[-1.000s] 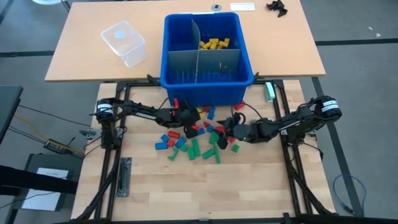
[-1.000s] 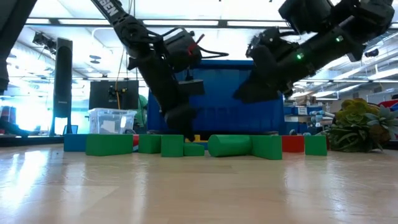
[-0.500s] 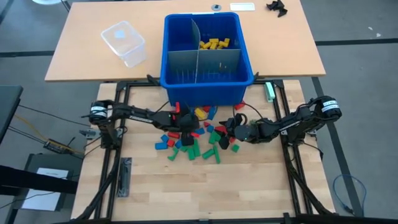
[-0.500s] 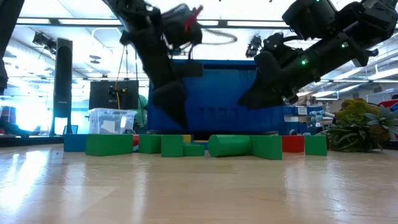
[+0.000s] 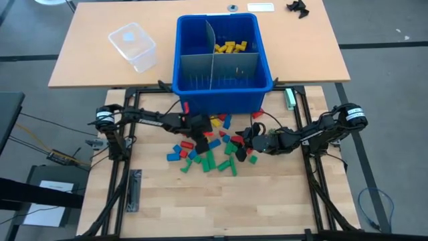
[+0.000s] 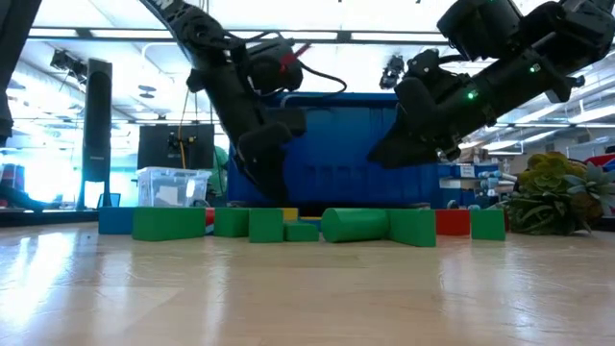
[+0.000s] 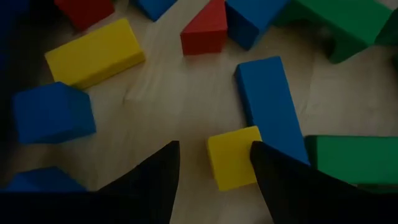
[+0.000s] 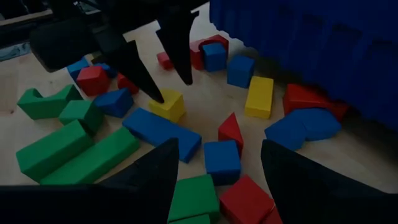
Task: Sort Items/Unsort Items
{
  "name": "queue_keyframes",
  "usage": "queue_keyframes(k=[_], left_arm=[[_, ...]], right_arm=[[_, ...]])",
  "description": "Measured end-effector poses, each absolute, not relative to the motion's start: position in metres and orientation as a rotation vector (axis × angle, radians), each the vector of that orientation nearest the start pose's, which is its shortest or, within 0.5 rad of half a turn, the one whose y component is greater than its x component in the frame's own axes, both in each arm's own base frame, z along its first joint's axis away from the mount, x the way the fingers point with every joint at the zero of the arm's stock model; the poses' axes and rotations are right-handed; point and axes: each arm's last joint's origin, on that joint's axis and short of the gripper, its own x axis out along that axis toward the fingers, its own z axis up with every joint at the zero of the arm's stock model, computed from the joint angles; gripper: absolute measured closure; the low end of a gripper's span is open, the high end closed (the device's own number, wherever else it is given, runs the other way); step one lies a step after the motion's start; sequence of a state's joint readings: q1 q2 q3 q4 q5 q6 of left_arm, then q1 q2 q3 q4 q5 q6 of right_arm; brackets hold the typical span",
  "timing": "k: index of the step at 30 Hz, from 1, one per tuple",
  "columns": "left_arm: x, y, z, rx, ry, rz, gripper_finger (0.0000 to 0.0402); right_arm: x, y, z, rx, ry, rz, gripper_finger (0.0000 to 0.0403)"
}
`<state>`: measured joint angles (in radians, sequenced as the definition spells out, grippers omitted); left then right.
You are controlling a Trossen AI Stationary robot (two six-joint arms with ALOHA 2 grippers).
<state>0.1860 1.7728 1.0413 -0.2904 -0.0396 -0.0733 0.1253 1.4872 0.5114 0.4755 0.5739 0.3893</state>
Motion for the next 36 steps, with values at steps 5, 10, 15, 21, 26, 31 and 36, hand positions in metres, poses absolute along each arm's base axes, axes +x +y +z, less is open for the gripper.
queue_keyframes(k=[5,10,15,21,26,31,36], left_arm=[[0.340,0.065,0.159,-0.178,0.987,0.250,0.0190],[0.344,0.063,0.166,-0.190,0.986,0.248,0.0190],[0.346,0.059,0.171,-0.225,0.988,0.256,0.0191],[0.339,0.053,0.158,-0.199,1.015,0.284,0.0191],[0.334,0.053,0.145,-0.230,0.969,0.290,0.0191],[0.336,0.054,0.144,-0.207,0.923,0.289,0.0191],[0.338,0.056,0.143,-0.104,0.918,0.258,0.0197]], right_arm=[[0.266,0.018,0.153,0.203,0.380,-0.524,0.0174],[0.266,0.018,0.153,0.203,0.380,-0.523,0.0174],[0.266,0.018,0.153,0.203,0.380,-0.523,0.0174],[0.266,0.018,0.153,0.203,0.380,-0.523,0.0174],[0.266,0.018,0.153,0.203,0.380,-0.523,0.0174],[0.266,0.018,0.153,0.204,0.379,-0.523,0.0174],[0.266,0.017,0.153,0.204,0.379,-0.524,0.0174]])
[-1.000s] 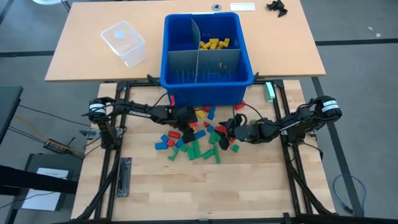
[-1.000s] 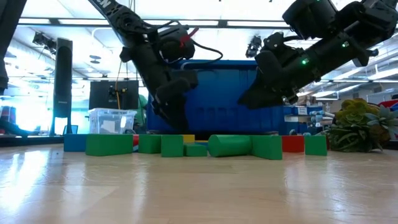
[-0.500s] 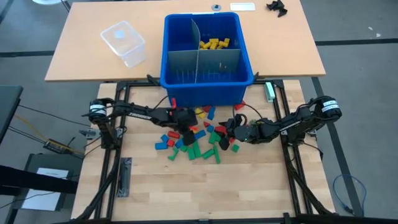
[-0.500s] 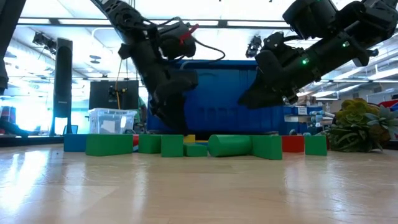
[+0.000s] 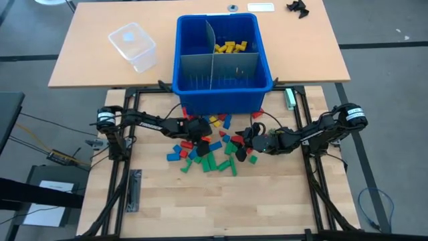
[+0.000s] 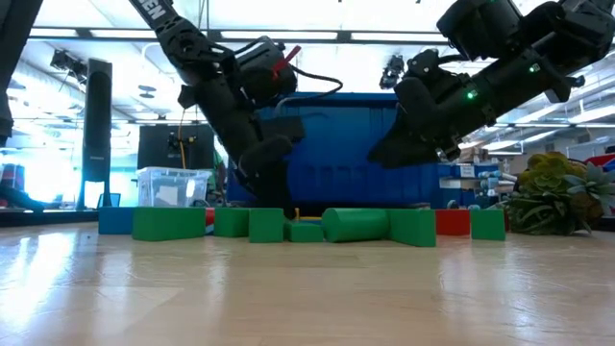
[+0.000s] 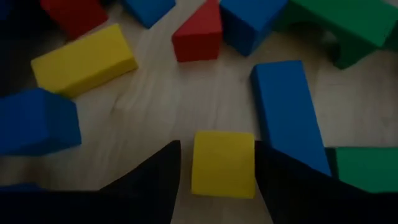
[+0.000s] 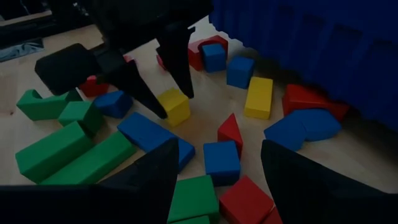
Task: Sort Items/Unsort Items
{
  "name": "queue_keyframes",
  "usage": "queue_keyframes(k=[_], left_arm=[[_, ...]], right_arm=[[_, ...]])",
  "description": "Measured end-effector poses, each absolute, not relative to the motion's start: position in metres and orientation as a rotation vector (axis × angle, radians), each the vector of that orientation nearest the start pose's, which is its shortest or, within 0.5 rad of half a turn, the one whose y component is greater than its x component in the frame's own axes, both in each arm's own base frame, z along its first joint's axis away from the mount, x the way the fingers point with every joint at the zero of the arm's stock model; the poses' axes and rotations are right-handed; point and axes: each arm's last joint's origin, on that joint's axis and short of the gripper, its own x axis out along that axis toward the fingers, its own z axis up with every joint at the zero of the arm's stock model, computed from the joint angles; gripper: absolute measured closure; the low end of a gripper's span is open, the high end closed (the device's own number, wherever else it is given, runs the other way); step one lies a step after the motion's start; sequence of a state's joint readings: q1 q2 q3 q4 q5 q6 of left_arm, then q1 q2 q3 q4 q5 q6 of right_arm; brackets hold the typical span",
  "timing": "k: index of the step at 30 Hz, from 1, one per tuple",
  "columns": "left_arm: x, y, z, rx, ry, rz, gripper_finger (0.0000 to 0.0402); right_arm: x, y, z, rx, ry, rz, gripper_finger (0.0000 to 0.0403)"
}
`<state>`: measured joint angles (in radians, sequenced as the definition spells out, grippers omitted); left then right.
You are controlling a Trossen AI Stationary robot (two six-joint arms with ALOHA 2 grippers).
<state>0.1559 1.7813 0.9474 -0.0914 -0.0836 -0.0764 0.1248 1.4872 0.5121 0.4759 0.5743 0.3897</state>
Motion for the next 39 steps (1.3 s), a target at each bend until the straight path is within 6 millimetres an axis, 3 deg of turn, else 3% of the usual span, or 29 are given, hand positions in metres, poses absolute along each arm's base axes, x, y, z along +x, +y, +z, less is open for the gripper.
queue_keyframes(k=[6,10,12,17,22,27,30,33,39], left_arm=[[0.337,0.056,0.140,-0.096,0.939,0.235,0.0262],[0.338,0.052,0.146,-0.093,0.953,0.227,0.0262],[0.342,0.049,0.161,-0.086,0.935,0.218,0.0262],[0.349,0.042,0.223,-0.040,0.834,0.239,0.0262],[0.353,0.045,0.307,0.023,0.596,0.287,0.0262],[0.357,0.062,0.375,0.129,0.363,0.393,0.0262],[0.357,0.080,0.402,0.151,0.215,0.458,0.0262],[0.358,0.106,0.409,0.146,0.124,0.533,0.0262],[0.369,0.164,0.383,0.117,0.135,0.655,0.0262]], right_arm=[[0.266,0.017,0.154,0.202,0.376,-0.532,0.0174],[0.266,0.019,0.153,0.203,0.377,-0.527,0.0174],[0.266,0.020,0.153,0.202,0.377,-0.521,0.0174],[0.265,0.021,0.153,0.199,0.377,-0.521,0.0174],[0.265,0.021,0.153,0.198,0.377,-0.521,0.0174],[0.266,0.020,0.154,0.199,0.376,-0.526,0.0174],[0.265,0.019,0.154,0.194,0.372,-0.539,0.0174],[0.265,0.019,0.154,0.184,0.372,-0.546,0.0174],[0.265,0.018,0.154,0.157,0.369,-0.575,0.0174]])
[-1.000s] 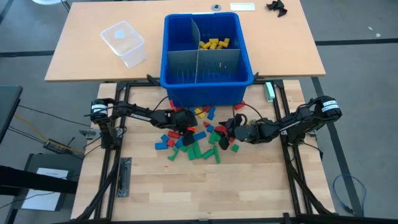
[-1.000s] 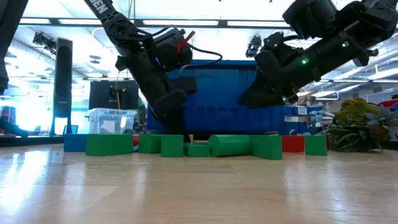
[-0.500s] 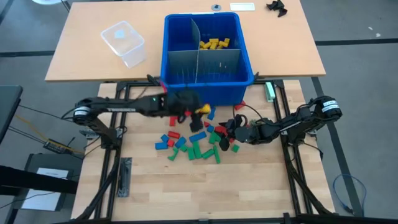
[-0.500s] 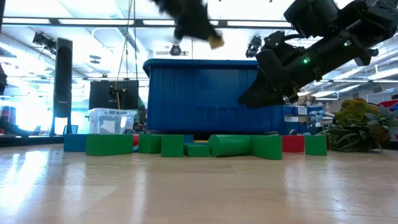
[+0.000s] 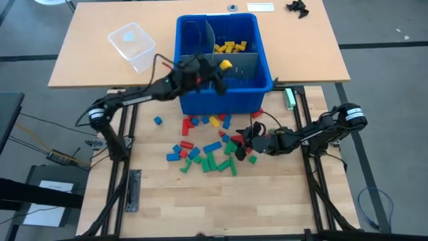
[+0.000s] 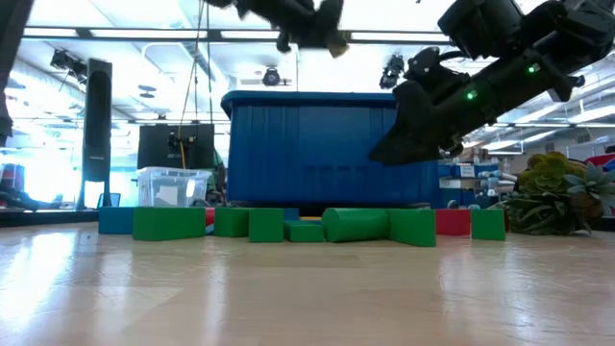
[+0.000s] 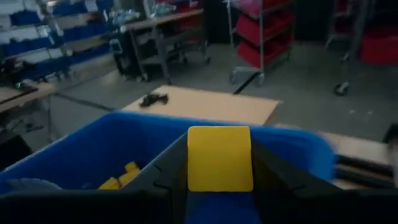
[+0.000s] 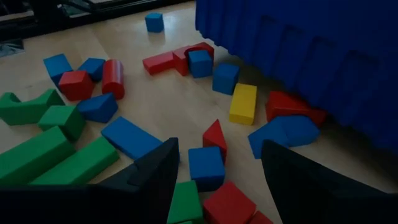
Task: Sort Items/Unsort Items
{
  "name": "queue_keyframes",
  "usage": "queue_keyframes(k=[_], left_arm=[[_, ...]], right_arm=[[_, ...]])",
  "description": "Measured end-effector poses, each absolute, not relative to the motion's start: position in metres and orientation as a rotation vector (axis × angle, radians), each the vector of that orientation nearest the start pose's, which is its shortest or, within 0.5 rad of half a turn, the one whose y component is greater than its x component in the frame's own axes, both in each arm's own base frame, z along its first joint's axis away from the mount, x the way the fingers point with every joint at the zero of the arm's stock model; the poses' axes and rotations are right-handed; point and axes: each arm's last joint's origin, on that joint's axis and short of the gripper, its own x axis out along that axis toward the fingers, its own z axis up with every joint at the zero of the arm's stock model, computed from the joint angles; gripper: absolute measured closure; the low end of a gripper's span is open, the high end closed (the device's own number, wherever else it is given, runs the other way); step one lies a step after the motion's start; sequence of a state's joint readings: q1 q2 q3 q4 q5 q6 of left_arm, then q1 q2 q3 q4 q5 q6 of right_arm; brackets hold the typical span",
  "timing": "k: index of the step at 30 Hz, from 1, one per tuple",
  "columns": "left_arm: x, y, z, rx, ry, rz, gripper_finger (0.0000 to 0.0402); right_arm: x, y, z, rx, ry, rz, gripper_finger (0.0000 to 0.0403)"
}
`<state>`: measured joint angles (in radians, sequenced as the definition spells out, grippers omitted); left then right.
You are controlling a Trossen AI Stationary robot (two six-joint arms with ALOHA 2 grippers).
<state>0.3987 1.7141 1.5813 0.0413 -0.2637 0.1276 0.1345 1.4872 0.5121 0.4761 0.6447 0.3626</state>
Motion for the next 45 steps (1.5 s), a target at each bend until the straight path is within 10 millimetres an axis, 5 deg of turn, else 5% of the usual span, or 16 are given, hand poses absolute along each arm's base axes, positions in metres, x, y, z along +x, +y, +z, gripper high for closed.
queue_keyframes(k=[17,28,36,45], left_arm=[[0.401,0.317,0.358,0.112,0.215,0.895,0.0262],[0.392,0.370,0.326,0.095,0.243,0.985,0.0223],[0.386,0.360,0.340,0.060,0.285,0.963,0.0219],[0.385,0.268,0.411,0.188,0.366,0.759,0.0219]], right_arm=[[0.264,0.016,0.154,0.122,0.369,-0.617,0.0174],[0.256,0.014,0.144,0.150,0.385,-0.637,0.0174],[0.255,0.010,0.143,0.157,0.384,-0.654,0.0174],[0.255,0.011,0.143,0.162,0.385,-0.644,0.0174]])
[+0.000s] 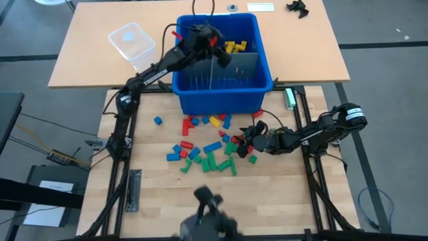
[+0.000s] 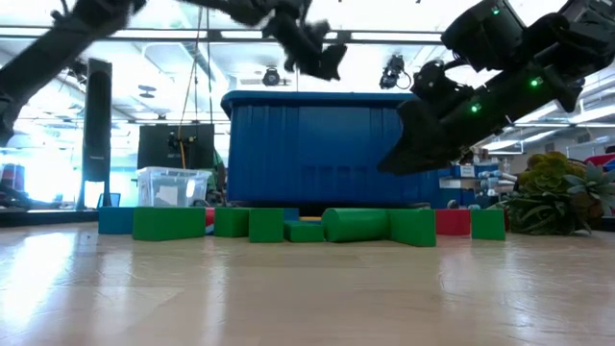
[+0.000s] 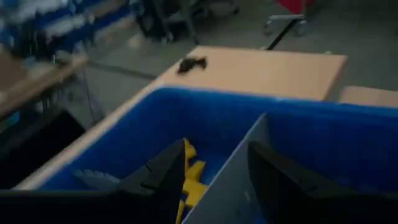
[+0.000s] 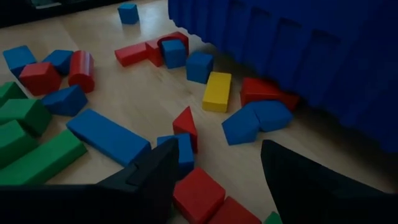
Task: Sort Items/Unsort Items
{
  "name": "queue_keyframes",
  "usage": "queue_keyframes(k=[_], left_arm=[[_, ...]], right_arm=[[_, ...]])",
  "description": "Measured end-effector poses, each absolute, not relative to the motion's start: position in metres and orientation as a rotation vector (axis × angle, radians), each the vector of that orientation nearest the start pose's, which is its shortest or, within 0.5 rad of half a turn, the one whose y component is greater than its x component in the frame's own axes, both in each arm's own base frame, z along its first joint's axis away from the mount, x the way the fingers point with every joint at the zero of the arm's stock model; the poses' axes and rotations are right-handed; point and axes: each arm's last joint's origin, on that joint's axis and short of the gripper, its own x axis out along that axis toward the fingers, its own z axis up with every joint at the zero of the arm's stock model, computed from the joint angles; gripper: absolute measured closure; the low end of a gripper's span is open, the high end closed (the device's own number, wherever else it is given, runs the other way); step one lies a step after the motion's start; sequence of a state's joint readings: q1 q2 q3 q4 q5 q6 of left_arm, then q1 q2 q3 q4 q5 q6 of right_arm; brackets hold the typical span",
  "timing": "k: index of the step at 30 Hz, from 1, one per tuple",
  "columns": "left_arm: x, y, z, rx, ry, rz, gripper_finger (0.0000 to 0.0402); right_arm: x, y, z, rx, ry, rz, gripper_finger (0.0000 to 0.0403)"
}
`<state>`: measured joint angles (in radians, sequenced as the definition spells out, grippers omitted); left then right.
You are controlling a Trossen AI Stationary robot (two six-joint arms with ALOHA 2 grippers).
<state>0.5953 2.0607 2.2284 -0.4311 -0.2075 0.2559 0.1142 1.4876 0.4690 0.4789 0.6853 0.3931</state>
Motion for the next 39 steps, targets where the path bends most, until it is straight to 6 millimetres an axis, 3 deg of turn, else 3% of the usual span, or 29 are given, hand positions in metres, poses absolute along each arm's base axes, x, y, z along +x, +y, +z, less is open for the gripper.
queue_keyframes(k=[4,7,13,17,23,28,32,39], left_arm=[[0.371,0.217,0.451,0.232,0.350,0.681,0.0221],[0.365,0.183,0.462,0.238,0.398,0.605,0.0227],[0.359,0.121,0.463,0.271,0.570,0.516,0.0242],[0.362,0.080,0.450,0.373,0.718,0.503,0.0252],[0.375,0.026,0.414,0.478,0.852,0.465,0.0271],[0.384,0.001,0.362,0.530,0.947,0.491,0.0290],[0.389,-0.004,0.311,0.521,0.997,0.496,0.0302],[0.394,0.008,0.237,0.394,0.884,0.559,0.0312]], right_arm=[[0.256,0.011,0.144,0.163,0.381,-0.642,0.0174],[0.256,0.011,0.144,0.163,0.380,-0.642,0.0174],[0.256,0.012,0.143,0.179,0.384,-0.617,0.0174],[0.256,0.012,0.144,0.181,0.380,-0.616,0.0174],[0.257,0.013,0.145,0.187,0.363,-0.614,0.0174],[0.257,0.013,0.145,0.187,0.364,-0.613,0.0174],[0.257,0.013,0.145,0.189,0.365,-0.609,0.0174],[0.257,0.013,0.145,0.189,0.365,-0.608,0.0174]])
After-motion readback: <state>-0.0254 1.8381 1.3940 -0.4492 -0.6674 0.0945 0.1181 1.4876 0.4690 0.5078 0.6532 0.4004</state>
